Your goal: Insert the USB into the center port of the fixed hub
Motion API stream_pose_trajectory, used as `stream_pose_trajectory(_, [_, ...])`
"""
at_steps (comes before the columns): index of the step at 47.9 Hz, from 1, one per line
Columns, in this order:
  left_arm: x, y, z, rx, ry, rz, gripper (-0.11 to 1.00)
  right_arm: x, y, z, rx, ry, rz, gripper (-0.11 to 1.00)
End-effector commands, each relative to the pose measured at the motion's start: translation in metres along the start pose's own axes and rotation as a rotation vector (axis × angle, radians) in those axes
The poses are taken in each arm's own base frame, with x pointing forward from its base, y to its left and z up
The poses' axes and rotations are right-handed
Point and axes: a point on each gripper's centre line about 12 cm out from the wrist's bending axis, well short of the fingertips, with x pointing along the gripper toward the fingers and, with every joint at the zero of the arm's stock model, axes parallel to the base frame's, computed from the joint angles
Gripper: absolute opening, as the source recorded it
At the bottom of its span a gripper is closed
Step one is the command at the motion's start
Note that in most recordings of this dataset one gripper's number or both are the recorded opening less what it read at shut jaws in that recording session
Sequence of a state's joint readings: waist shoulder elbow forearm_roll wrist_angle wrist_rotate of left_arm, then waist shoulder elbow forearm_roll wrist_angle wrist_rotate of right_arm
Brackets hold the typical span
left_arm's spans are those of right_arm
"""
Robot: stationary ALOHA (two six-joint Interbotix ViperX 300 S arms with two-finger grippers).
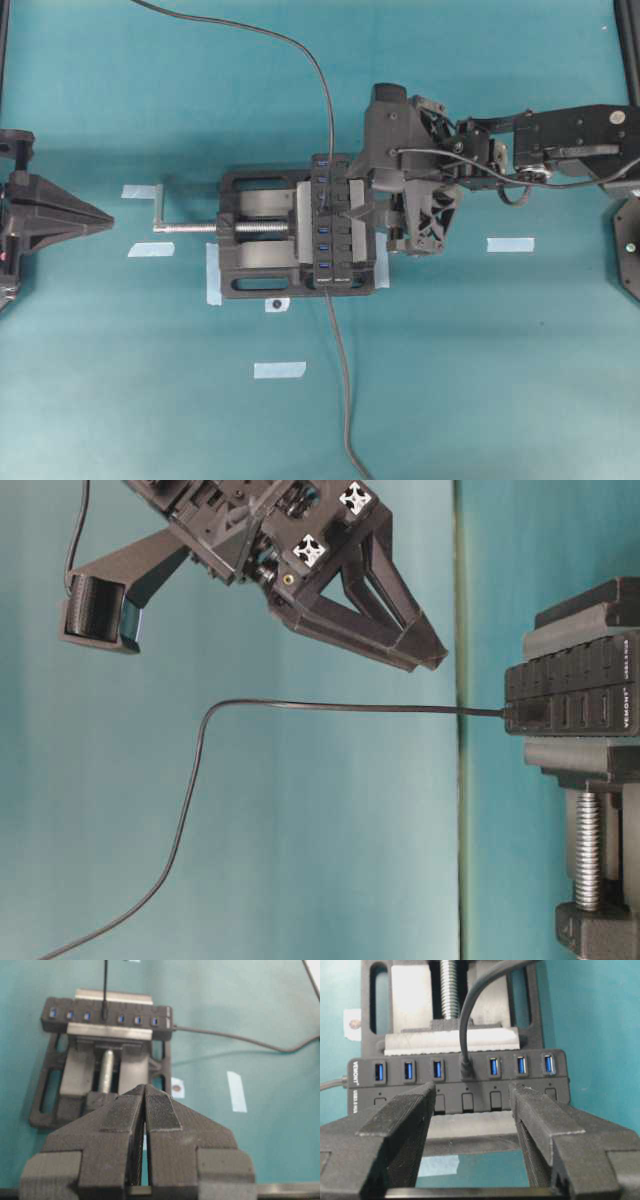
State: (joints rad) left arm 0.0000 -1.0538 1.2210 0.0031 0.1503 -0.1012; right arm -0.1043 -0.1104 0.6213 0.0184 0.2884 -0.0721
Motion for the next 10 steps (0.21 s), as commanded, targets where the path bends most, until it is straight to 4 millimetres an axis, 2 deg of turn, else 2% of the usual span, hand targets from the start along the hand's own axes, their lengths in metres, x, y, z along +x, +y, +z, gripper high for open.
stream_pose_trajectory(1, [0.0001, -0.0009, 0.0063, 0.0, -0.02, -0.003, 0.0, -0.0089, 0.0013, 0.0082, 0.004, -0.035, 0.001, 0.65])
stream_pose_trajectory(10, [0.0001, -0.0009, 0.0063, 0.0, -0.02, -0.003, 0.0, -0.0089, 0.0013, 0.0082, 0.004, -0.035, 0.001, 0.65])
